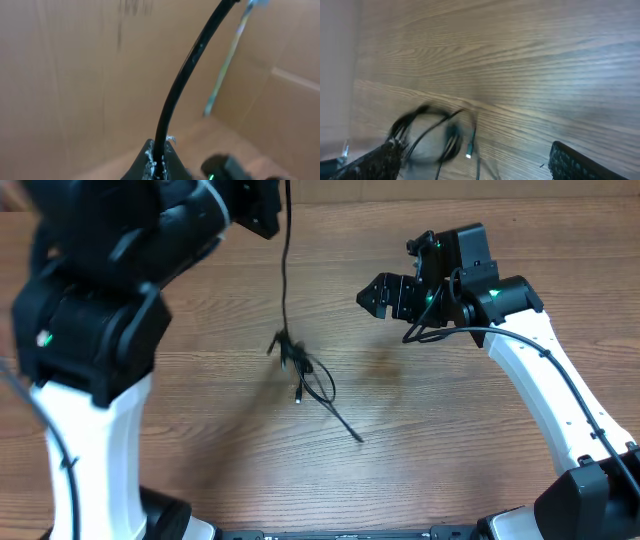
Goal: Untangle cables
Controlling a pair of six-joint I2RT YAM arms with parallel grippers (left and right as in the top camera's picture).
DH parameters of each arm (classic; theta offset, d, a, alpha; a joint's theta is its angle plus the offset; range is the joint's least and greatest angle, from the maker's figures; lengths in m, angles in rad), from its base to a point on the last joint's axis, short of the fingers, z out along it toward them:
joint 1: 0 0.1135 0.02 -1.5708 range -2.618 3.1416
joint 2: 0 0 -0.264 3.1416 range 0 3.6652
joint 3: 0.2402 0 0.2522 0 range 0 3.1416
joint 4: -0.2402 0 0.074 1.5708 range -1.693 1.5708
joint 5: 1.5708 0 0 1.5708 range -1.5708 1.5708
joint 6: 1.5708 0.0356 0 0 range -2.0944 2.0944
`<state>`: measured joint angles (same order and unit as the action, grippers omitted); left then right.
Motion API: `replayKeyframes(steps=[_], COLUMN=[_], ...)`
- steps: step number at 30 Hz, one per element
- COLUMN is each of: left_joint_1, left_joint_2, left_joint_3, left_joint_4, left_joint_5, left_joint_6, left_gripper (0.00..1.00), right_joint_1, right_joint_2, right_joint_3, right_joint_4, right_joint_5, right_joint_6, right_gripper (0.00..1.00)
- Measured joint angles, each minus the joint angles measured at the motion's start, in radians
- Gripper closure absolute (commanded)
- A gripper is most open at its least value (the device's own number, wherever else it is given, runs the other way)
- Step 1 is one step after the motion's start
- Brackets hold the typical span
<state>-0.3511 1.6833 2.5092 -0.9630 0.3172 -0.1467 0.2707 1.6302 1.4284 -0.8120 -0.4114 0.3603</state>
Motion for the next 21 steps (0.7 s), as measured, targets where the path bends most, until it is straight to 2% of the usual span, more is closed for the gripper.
replayKeyframes(steps=[7, 13, 21], left_joint_1=[0.0, -0.001, -0.058], left_joint_2=[0.204, 0.394, 0.518], left_joint_3=[-0.001, -0.012, -0.012], left_joint_4=[-0.156, -0.167, -0.148], left_joint_5=[-0.004, 0.009, 0.048], left_joint_6=[0.039, 0.054, 0.079], left_gripper=[0.96, 0.96, 0.95], right_joint_1=[-0.011, -0.117, -0.257], right_joint_2=[0.0, 0.001, 0.002], right_joint_3=[0.0, -0.002, -0.002], right_joint_4=[-0.119, -0.207, -0.28], right_joint_5=[0.167, 0.246, 0.266], right_joint_6=[0.108, 0.151, 0.148], right_gripper=[0.04, 0.02, 0.01])
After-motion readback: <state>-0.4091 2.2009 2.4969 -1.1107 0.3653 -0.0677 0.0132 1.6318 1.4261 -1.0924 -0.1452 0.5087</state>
